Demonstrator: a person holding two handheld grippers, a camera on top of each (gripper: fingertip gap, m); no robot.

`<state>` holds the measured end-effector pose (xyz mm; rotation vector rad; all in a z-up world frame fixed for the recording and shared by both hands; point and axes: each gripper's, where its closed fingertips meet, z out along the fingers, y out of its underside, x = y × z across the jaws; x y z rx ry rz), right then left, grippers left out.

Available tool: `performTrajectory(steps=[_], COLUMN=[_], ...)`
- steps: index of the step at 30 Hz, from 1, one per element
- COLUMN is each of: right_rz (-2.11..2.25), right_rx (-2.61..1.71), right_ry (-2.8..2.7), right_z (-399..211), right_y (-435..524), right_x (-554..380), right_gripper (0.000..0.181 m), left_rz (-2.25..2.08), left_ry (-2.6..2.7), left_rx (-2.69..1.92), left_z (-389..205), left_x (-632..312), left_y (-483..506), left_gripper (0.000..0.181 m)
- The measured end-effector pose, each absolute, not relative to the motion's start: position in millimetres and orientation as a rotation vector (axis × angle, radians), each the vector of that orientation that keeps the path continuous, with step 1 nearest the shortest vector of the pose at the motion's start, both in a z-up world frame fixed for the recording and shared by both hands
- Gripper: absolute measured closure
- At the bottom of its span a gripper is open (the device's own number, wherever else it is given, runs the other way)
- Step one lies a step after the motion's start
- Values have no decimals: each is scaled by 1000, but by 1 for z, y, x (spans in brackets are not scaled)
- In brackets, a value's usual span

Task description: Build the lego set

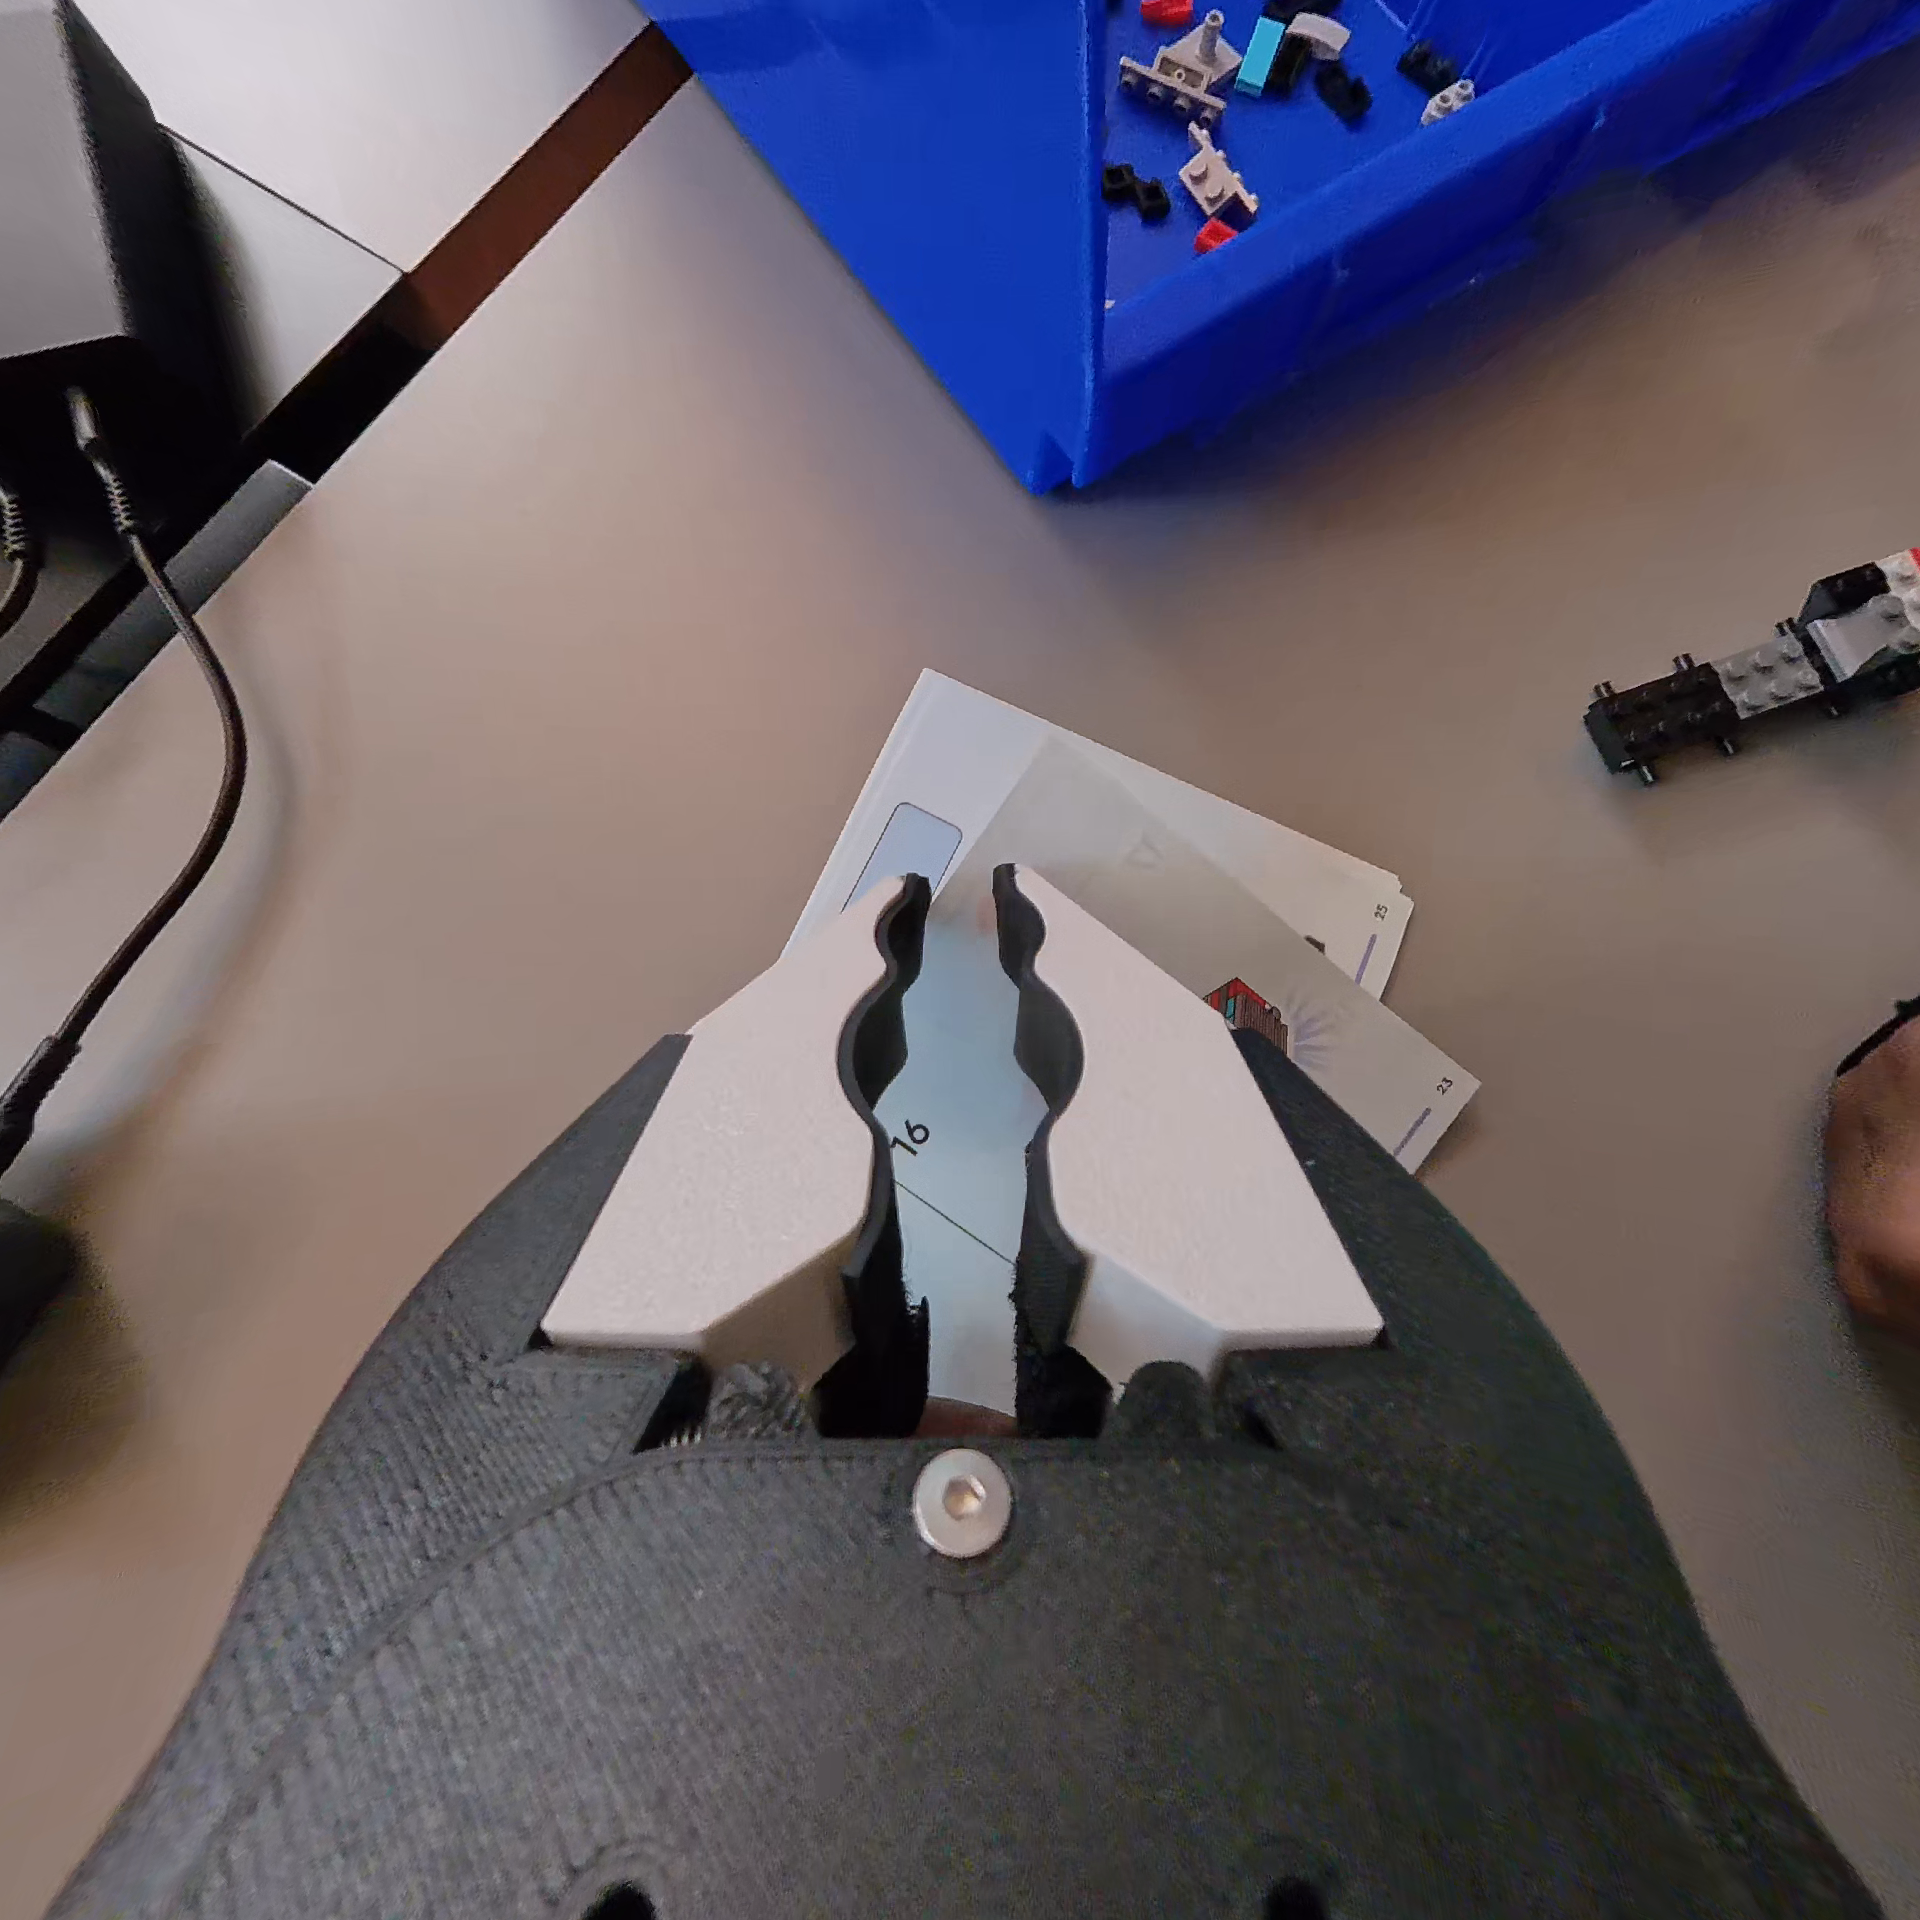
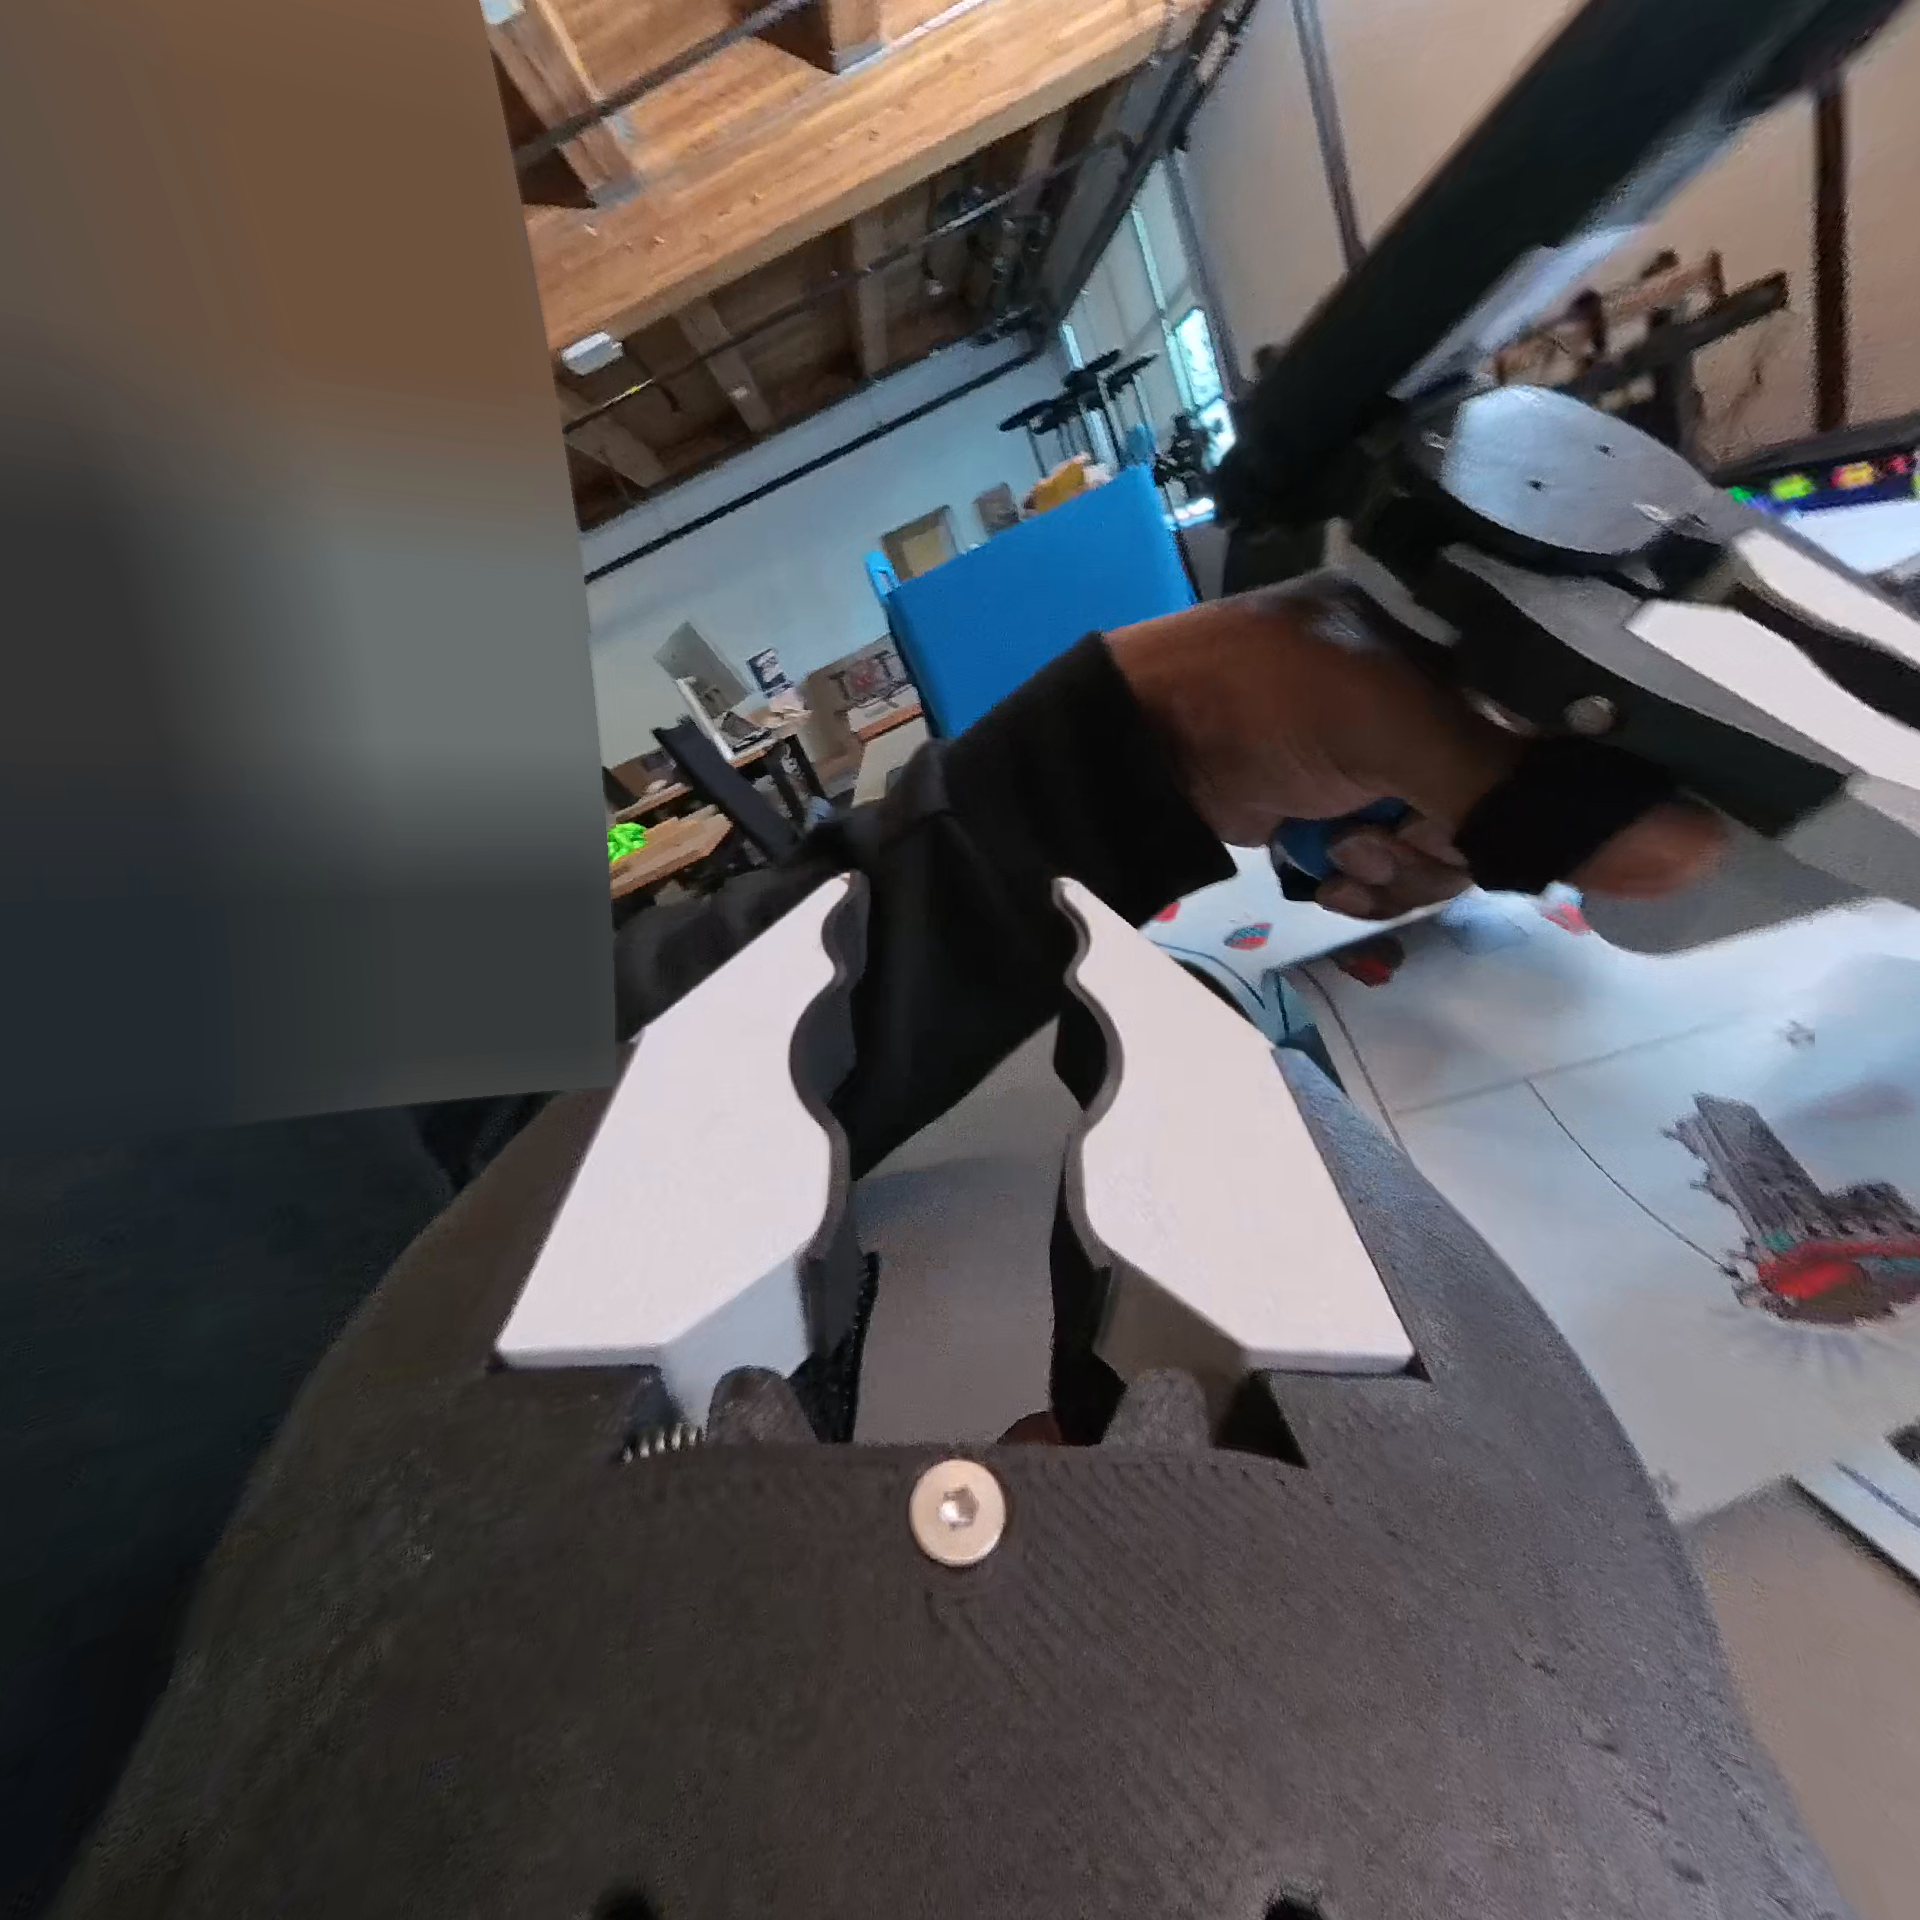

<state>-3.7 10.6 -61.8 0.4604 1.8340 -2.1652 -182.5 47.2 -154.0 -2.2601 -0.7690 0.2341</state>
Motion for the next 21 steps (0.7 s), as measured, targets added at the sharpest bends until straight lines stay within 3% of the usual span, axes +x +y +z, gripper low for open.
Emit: performTrajectory(steps=[5,12,21], right_rz=[-2083,-2205,-1844], right_rx=[710,1127,1452], right_ry=[1750,2036,2036], right_z=[-70,-81,-126], right_y=[15,47,46], right_x=[-22,-88,-119], right_gripper=[146,137,127], left_rz=[227,204,184], left_ry=[-764,-758,-707], left_rx=[-2262,-2217,-2155], left_z=[-151,-144,-130], left_x=[-179,-177,-172], left_y=[39,30,29], left_gripper=[168,168,169])
